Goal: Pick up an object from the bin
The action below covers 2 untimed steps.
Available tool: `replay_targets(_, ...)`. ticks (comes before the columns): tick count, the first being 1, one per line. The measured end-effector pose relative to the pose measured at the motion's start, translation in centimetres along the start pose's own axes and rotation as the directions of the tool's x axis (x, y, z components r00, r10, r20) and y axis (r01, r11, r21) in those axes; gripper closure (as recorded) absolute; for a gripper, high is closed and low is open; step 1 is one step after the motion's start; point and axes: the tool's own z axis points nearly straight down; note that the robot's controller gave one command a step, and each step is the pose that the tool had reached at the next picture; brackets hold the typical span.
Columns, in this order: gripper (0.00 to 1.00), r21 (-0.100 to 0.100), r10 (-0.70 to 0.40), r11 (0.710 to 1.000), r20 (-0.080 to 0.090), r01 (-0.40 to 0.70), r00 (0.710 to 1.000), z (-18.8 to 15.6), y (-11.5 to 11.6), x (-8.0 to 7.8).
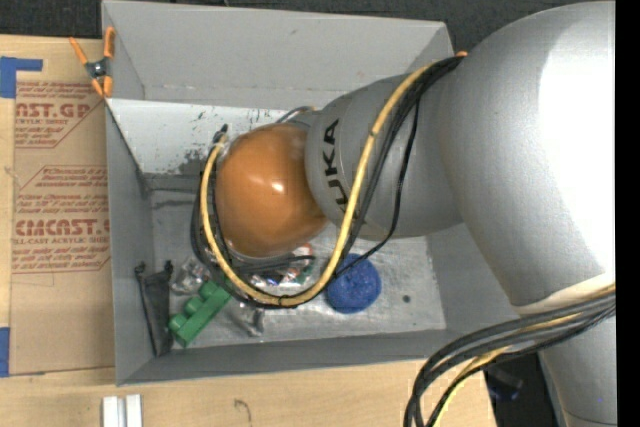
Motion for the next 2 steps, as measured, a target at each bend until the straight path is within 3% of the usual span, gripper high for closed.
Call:
replay_targets(1,1.00,0.007,-0.059,0.998,0.014,0.059,0.998,1.62,-0.23,-0.79)
replay_targets(2,1.00,0.008,-0.065,0.998,0.014,0.065,0.998,1.40,-0.25,-0.76)
